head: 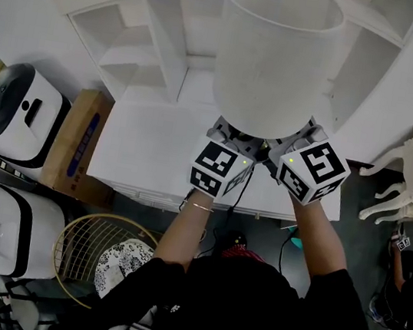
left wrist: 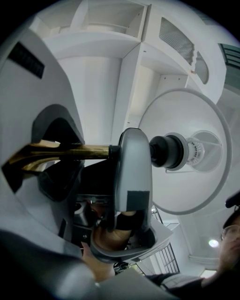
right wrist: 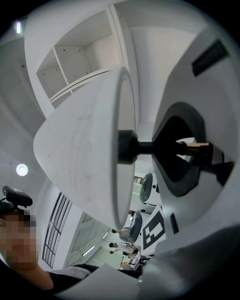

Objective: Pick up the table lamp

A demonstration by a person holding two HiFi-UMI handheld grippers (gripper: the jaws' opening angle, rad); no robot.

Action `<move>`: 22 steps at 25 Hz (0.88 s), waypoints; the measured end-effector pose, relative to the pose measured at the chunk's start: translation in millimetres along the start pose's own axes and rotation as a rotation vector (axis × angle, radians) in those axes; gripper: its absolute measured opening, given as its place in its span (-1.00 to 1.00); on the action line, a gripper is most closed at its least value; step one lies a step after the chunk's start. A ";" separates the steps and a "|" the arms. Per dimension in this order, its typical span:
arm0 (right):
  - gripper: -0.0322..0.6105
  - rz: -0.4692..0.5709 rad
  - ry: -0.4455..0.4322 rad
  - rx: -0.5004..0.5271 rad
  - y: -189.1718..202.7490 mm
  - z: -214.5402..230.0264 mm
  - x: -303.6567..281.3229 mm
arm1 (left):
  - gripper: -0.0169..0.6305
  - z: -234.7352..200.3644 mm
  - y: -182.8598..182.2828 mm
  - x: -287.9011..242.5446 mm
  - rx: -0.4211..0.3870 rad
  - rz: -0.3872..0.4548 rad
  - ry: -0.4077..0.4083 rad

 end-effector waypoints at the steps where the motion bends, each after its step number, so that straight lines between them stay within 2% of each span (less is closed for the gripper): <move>1: -0.68 -0.002 -0.002 0.000 0.3 0.1 -0.4 | -0.65 -0.3 0.2 -0.1 0.000 -0.001 0.000; 22: -0.68 -0.005 -0.011 -0.013 2.9 -2.7 3.2 | -0.65 3.4 2.2 3.2 -0.006 -0.013 -0.007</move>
Point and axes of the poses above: the fingertips, and each gripper's own axes: x backward along the fingers, z to its right, y out of its underside, the point moved 5 cm from there along x, backward along the fingers, and after that the axes turned 11 degrees about z, right-handed, at the moved point
